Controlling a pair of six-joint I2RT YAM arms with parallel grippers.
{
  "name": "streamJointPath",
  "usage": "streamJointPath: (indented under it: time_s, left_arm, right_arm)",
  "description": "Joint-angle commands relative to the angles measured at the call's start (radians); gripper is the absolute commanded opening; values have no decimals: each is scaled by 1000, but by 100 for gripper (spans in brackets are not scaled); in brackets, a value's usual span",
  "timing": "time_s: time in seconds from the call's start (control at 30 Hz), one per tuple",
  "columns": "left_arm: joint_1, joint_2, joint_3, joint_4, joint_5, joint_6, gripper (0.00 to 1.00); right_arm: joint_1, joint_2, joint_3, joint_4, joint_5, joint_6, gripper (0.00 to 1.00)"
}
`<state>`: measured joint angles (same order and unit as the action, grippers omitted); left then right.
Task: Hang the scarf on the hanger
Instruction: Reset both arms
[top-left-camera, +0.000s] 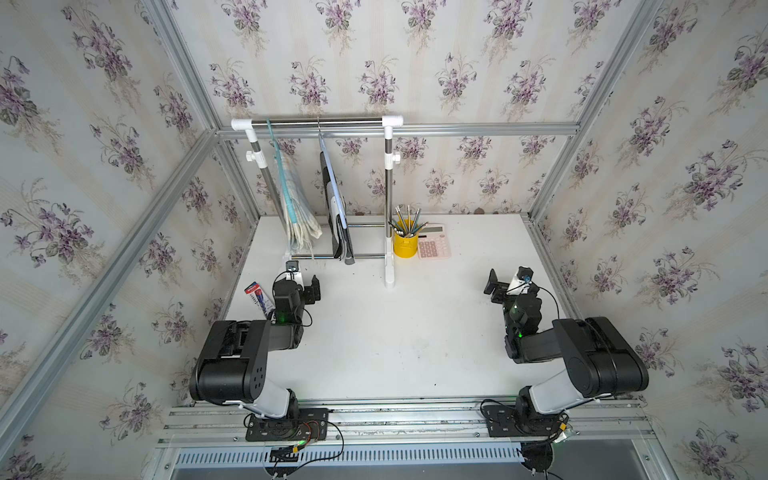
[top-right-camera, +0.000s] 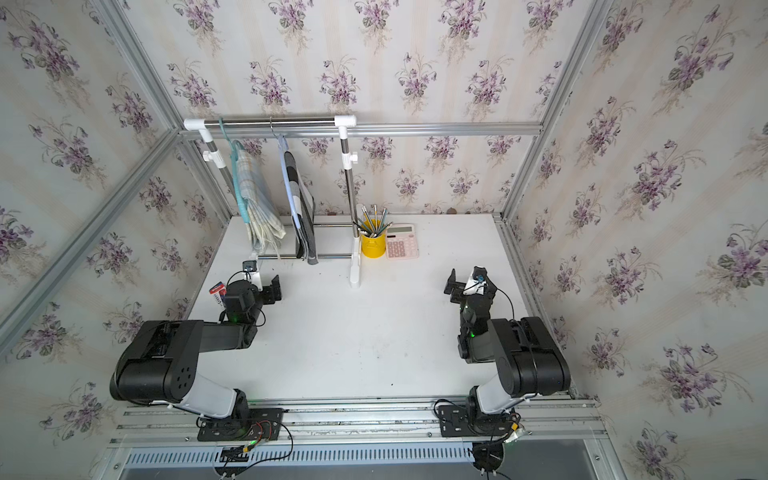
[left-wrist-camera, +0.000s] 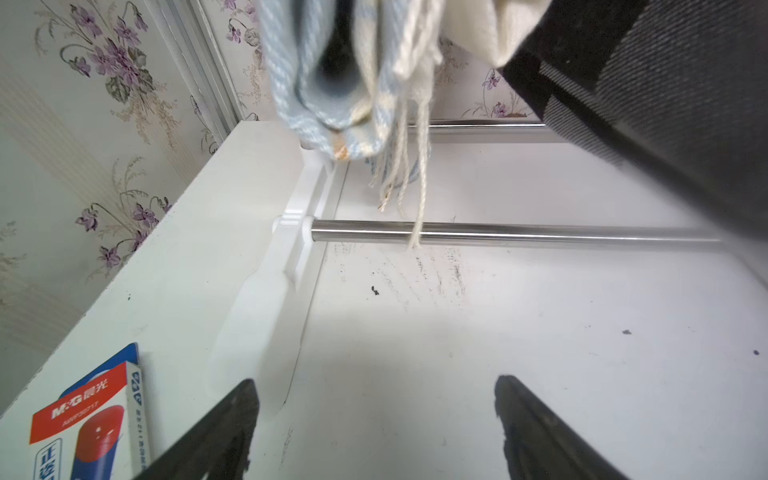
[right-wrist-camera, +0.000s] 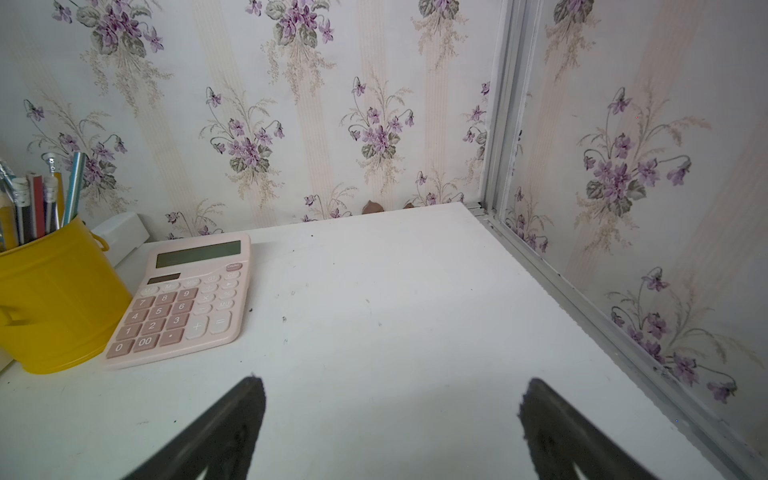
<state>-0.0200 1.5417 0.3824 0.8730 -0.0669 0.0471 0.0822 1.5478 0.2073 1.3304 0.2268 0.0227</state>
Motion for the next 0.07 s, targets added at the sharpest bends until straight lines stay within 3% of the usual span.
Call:
streamJointPath:
  time_s: [0.0,0.03]
  left_arm:
    - [-1,2,1,31,6,5,90]
    - [0,1,1,31,6,5,90]
  right_arm:
    - [-2,-1,-3,8,1,3,100]
    - [-1,-2,-4,12,2,3,100]
